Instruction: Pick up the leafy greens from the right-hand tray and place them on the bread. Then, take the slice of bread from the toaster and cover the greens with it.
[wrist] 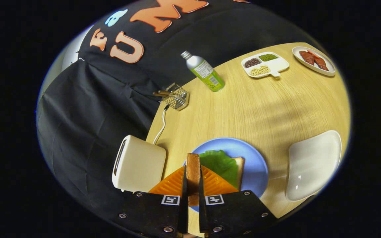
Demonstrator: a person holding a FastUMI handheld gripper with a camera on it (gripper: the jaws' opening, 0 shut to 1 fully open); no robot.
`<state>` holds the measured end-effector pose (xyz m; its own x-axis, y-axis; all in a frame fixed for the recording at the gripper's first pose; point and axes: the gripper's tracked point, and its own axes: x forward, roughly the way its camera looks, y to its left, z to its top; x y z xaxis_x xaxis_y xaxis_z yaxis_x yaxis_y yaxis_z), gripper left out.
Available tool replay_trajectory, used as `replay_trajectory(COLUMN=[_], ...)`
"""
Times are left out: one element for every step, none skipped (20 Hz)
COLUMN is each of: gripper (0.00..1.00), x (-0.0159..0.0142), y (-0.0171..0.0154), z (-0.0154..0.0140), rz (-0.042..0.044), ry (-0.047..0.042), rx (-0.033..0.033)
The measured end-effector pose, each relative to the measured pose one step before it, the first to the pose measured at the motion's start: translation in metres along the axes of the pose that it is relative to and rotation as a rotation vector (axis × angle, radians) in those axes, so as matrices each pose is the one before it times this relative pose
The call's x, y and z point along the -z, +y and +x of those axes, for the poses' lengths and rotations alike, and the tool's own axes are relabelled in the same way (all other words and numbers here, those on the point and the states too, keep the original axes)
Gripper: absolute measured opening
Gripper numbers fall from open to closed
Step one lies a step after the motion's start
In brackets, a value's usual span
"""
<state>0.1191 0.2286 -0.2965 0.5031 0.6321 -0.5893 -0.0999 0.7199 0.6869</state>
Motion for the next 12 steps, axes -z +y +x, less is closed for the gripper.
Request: replay_trajectory(gripper=[0.13, 0.13, 0.13, 0.14, 0.14, 0.18, 0.21, 0.28, 0.32, 0.38, 0.43, 0.49], x=[0.00201, 0.00206, 0.00132, 0.00091, 0.00138, 0.0021, 0.00251, 0.00261, 0.00255, 0.00048, -0.00122, -0.0059], y=[-0.00679, -0.00286, -0.00195, -0.00252, -0.00405, -0.00393, -0.0043, -0.003, -0.00032, 0.00134, 0.00003, -0.00202], z=[0.00089, 0.00067, 0.00101, 0.00182, 0.00071, 0.00047, 0.00105, 0.00193, 0.00095, -0.0009, -0.00001, -0.00364], rz=[-0.00898, -0.01172, -0.01537, -0.02399, -0.0314, -0.03396, -0.03557, -0.033, -0.02325, -0.02042, -0.02551, -0.03009], ry=[-0.00168, -0.0017, -0.00294, -0.00531, -0.00654, -0.00721, -0.0024, 0.00215, 0.00114, 0.00341, -0.0053, -0.02232], rx=[0.01246, 0.00372, 0.00235, 0.0082, 0.01651, 0.01929, 0.02529, 0.02152, 0.01054, 0.00413, 0.01117, 0.02251])
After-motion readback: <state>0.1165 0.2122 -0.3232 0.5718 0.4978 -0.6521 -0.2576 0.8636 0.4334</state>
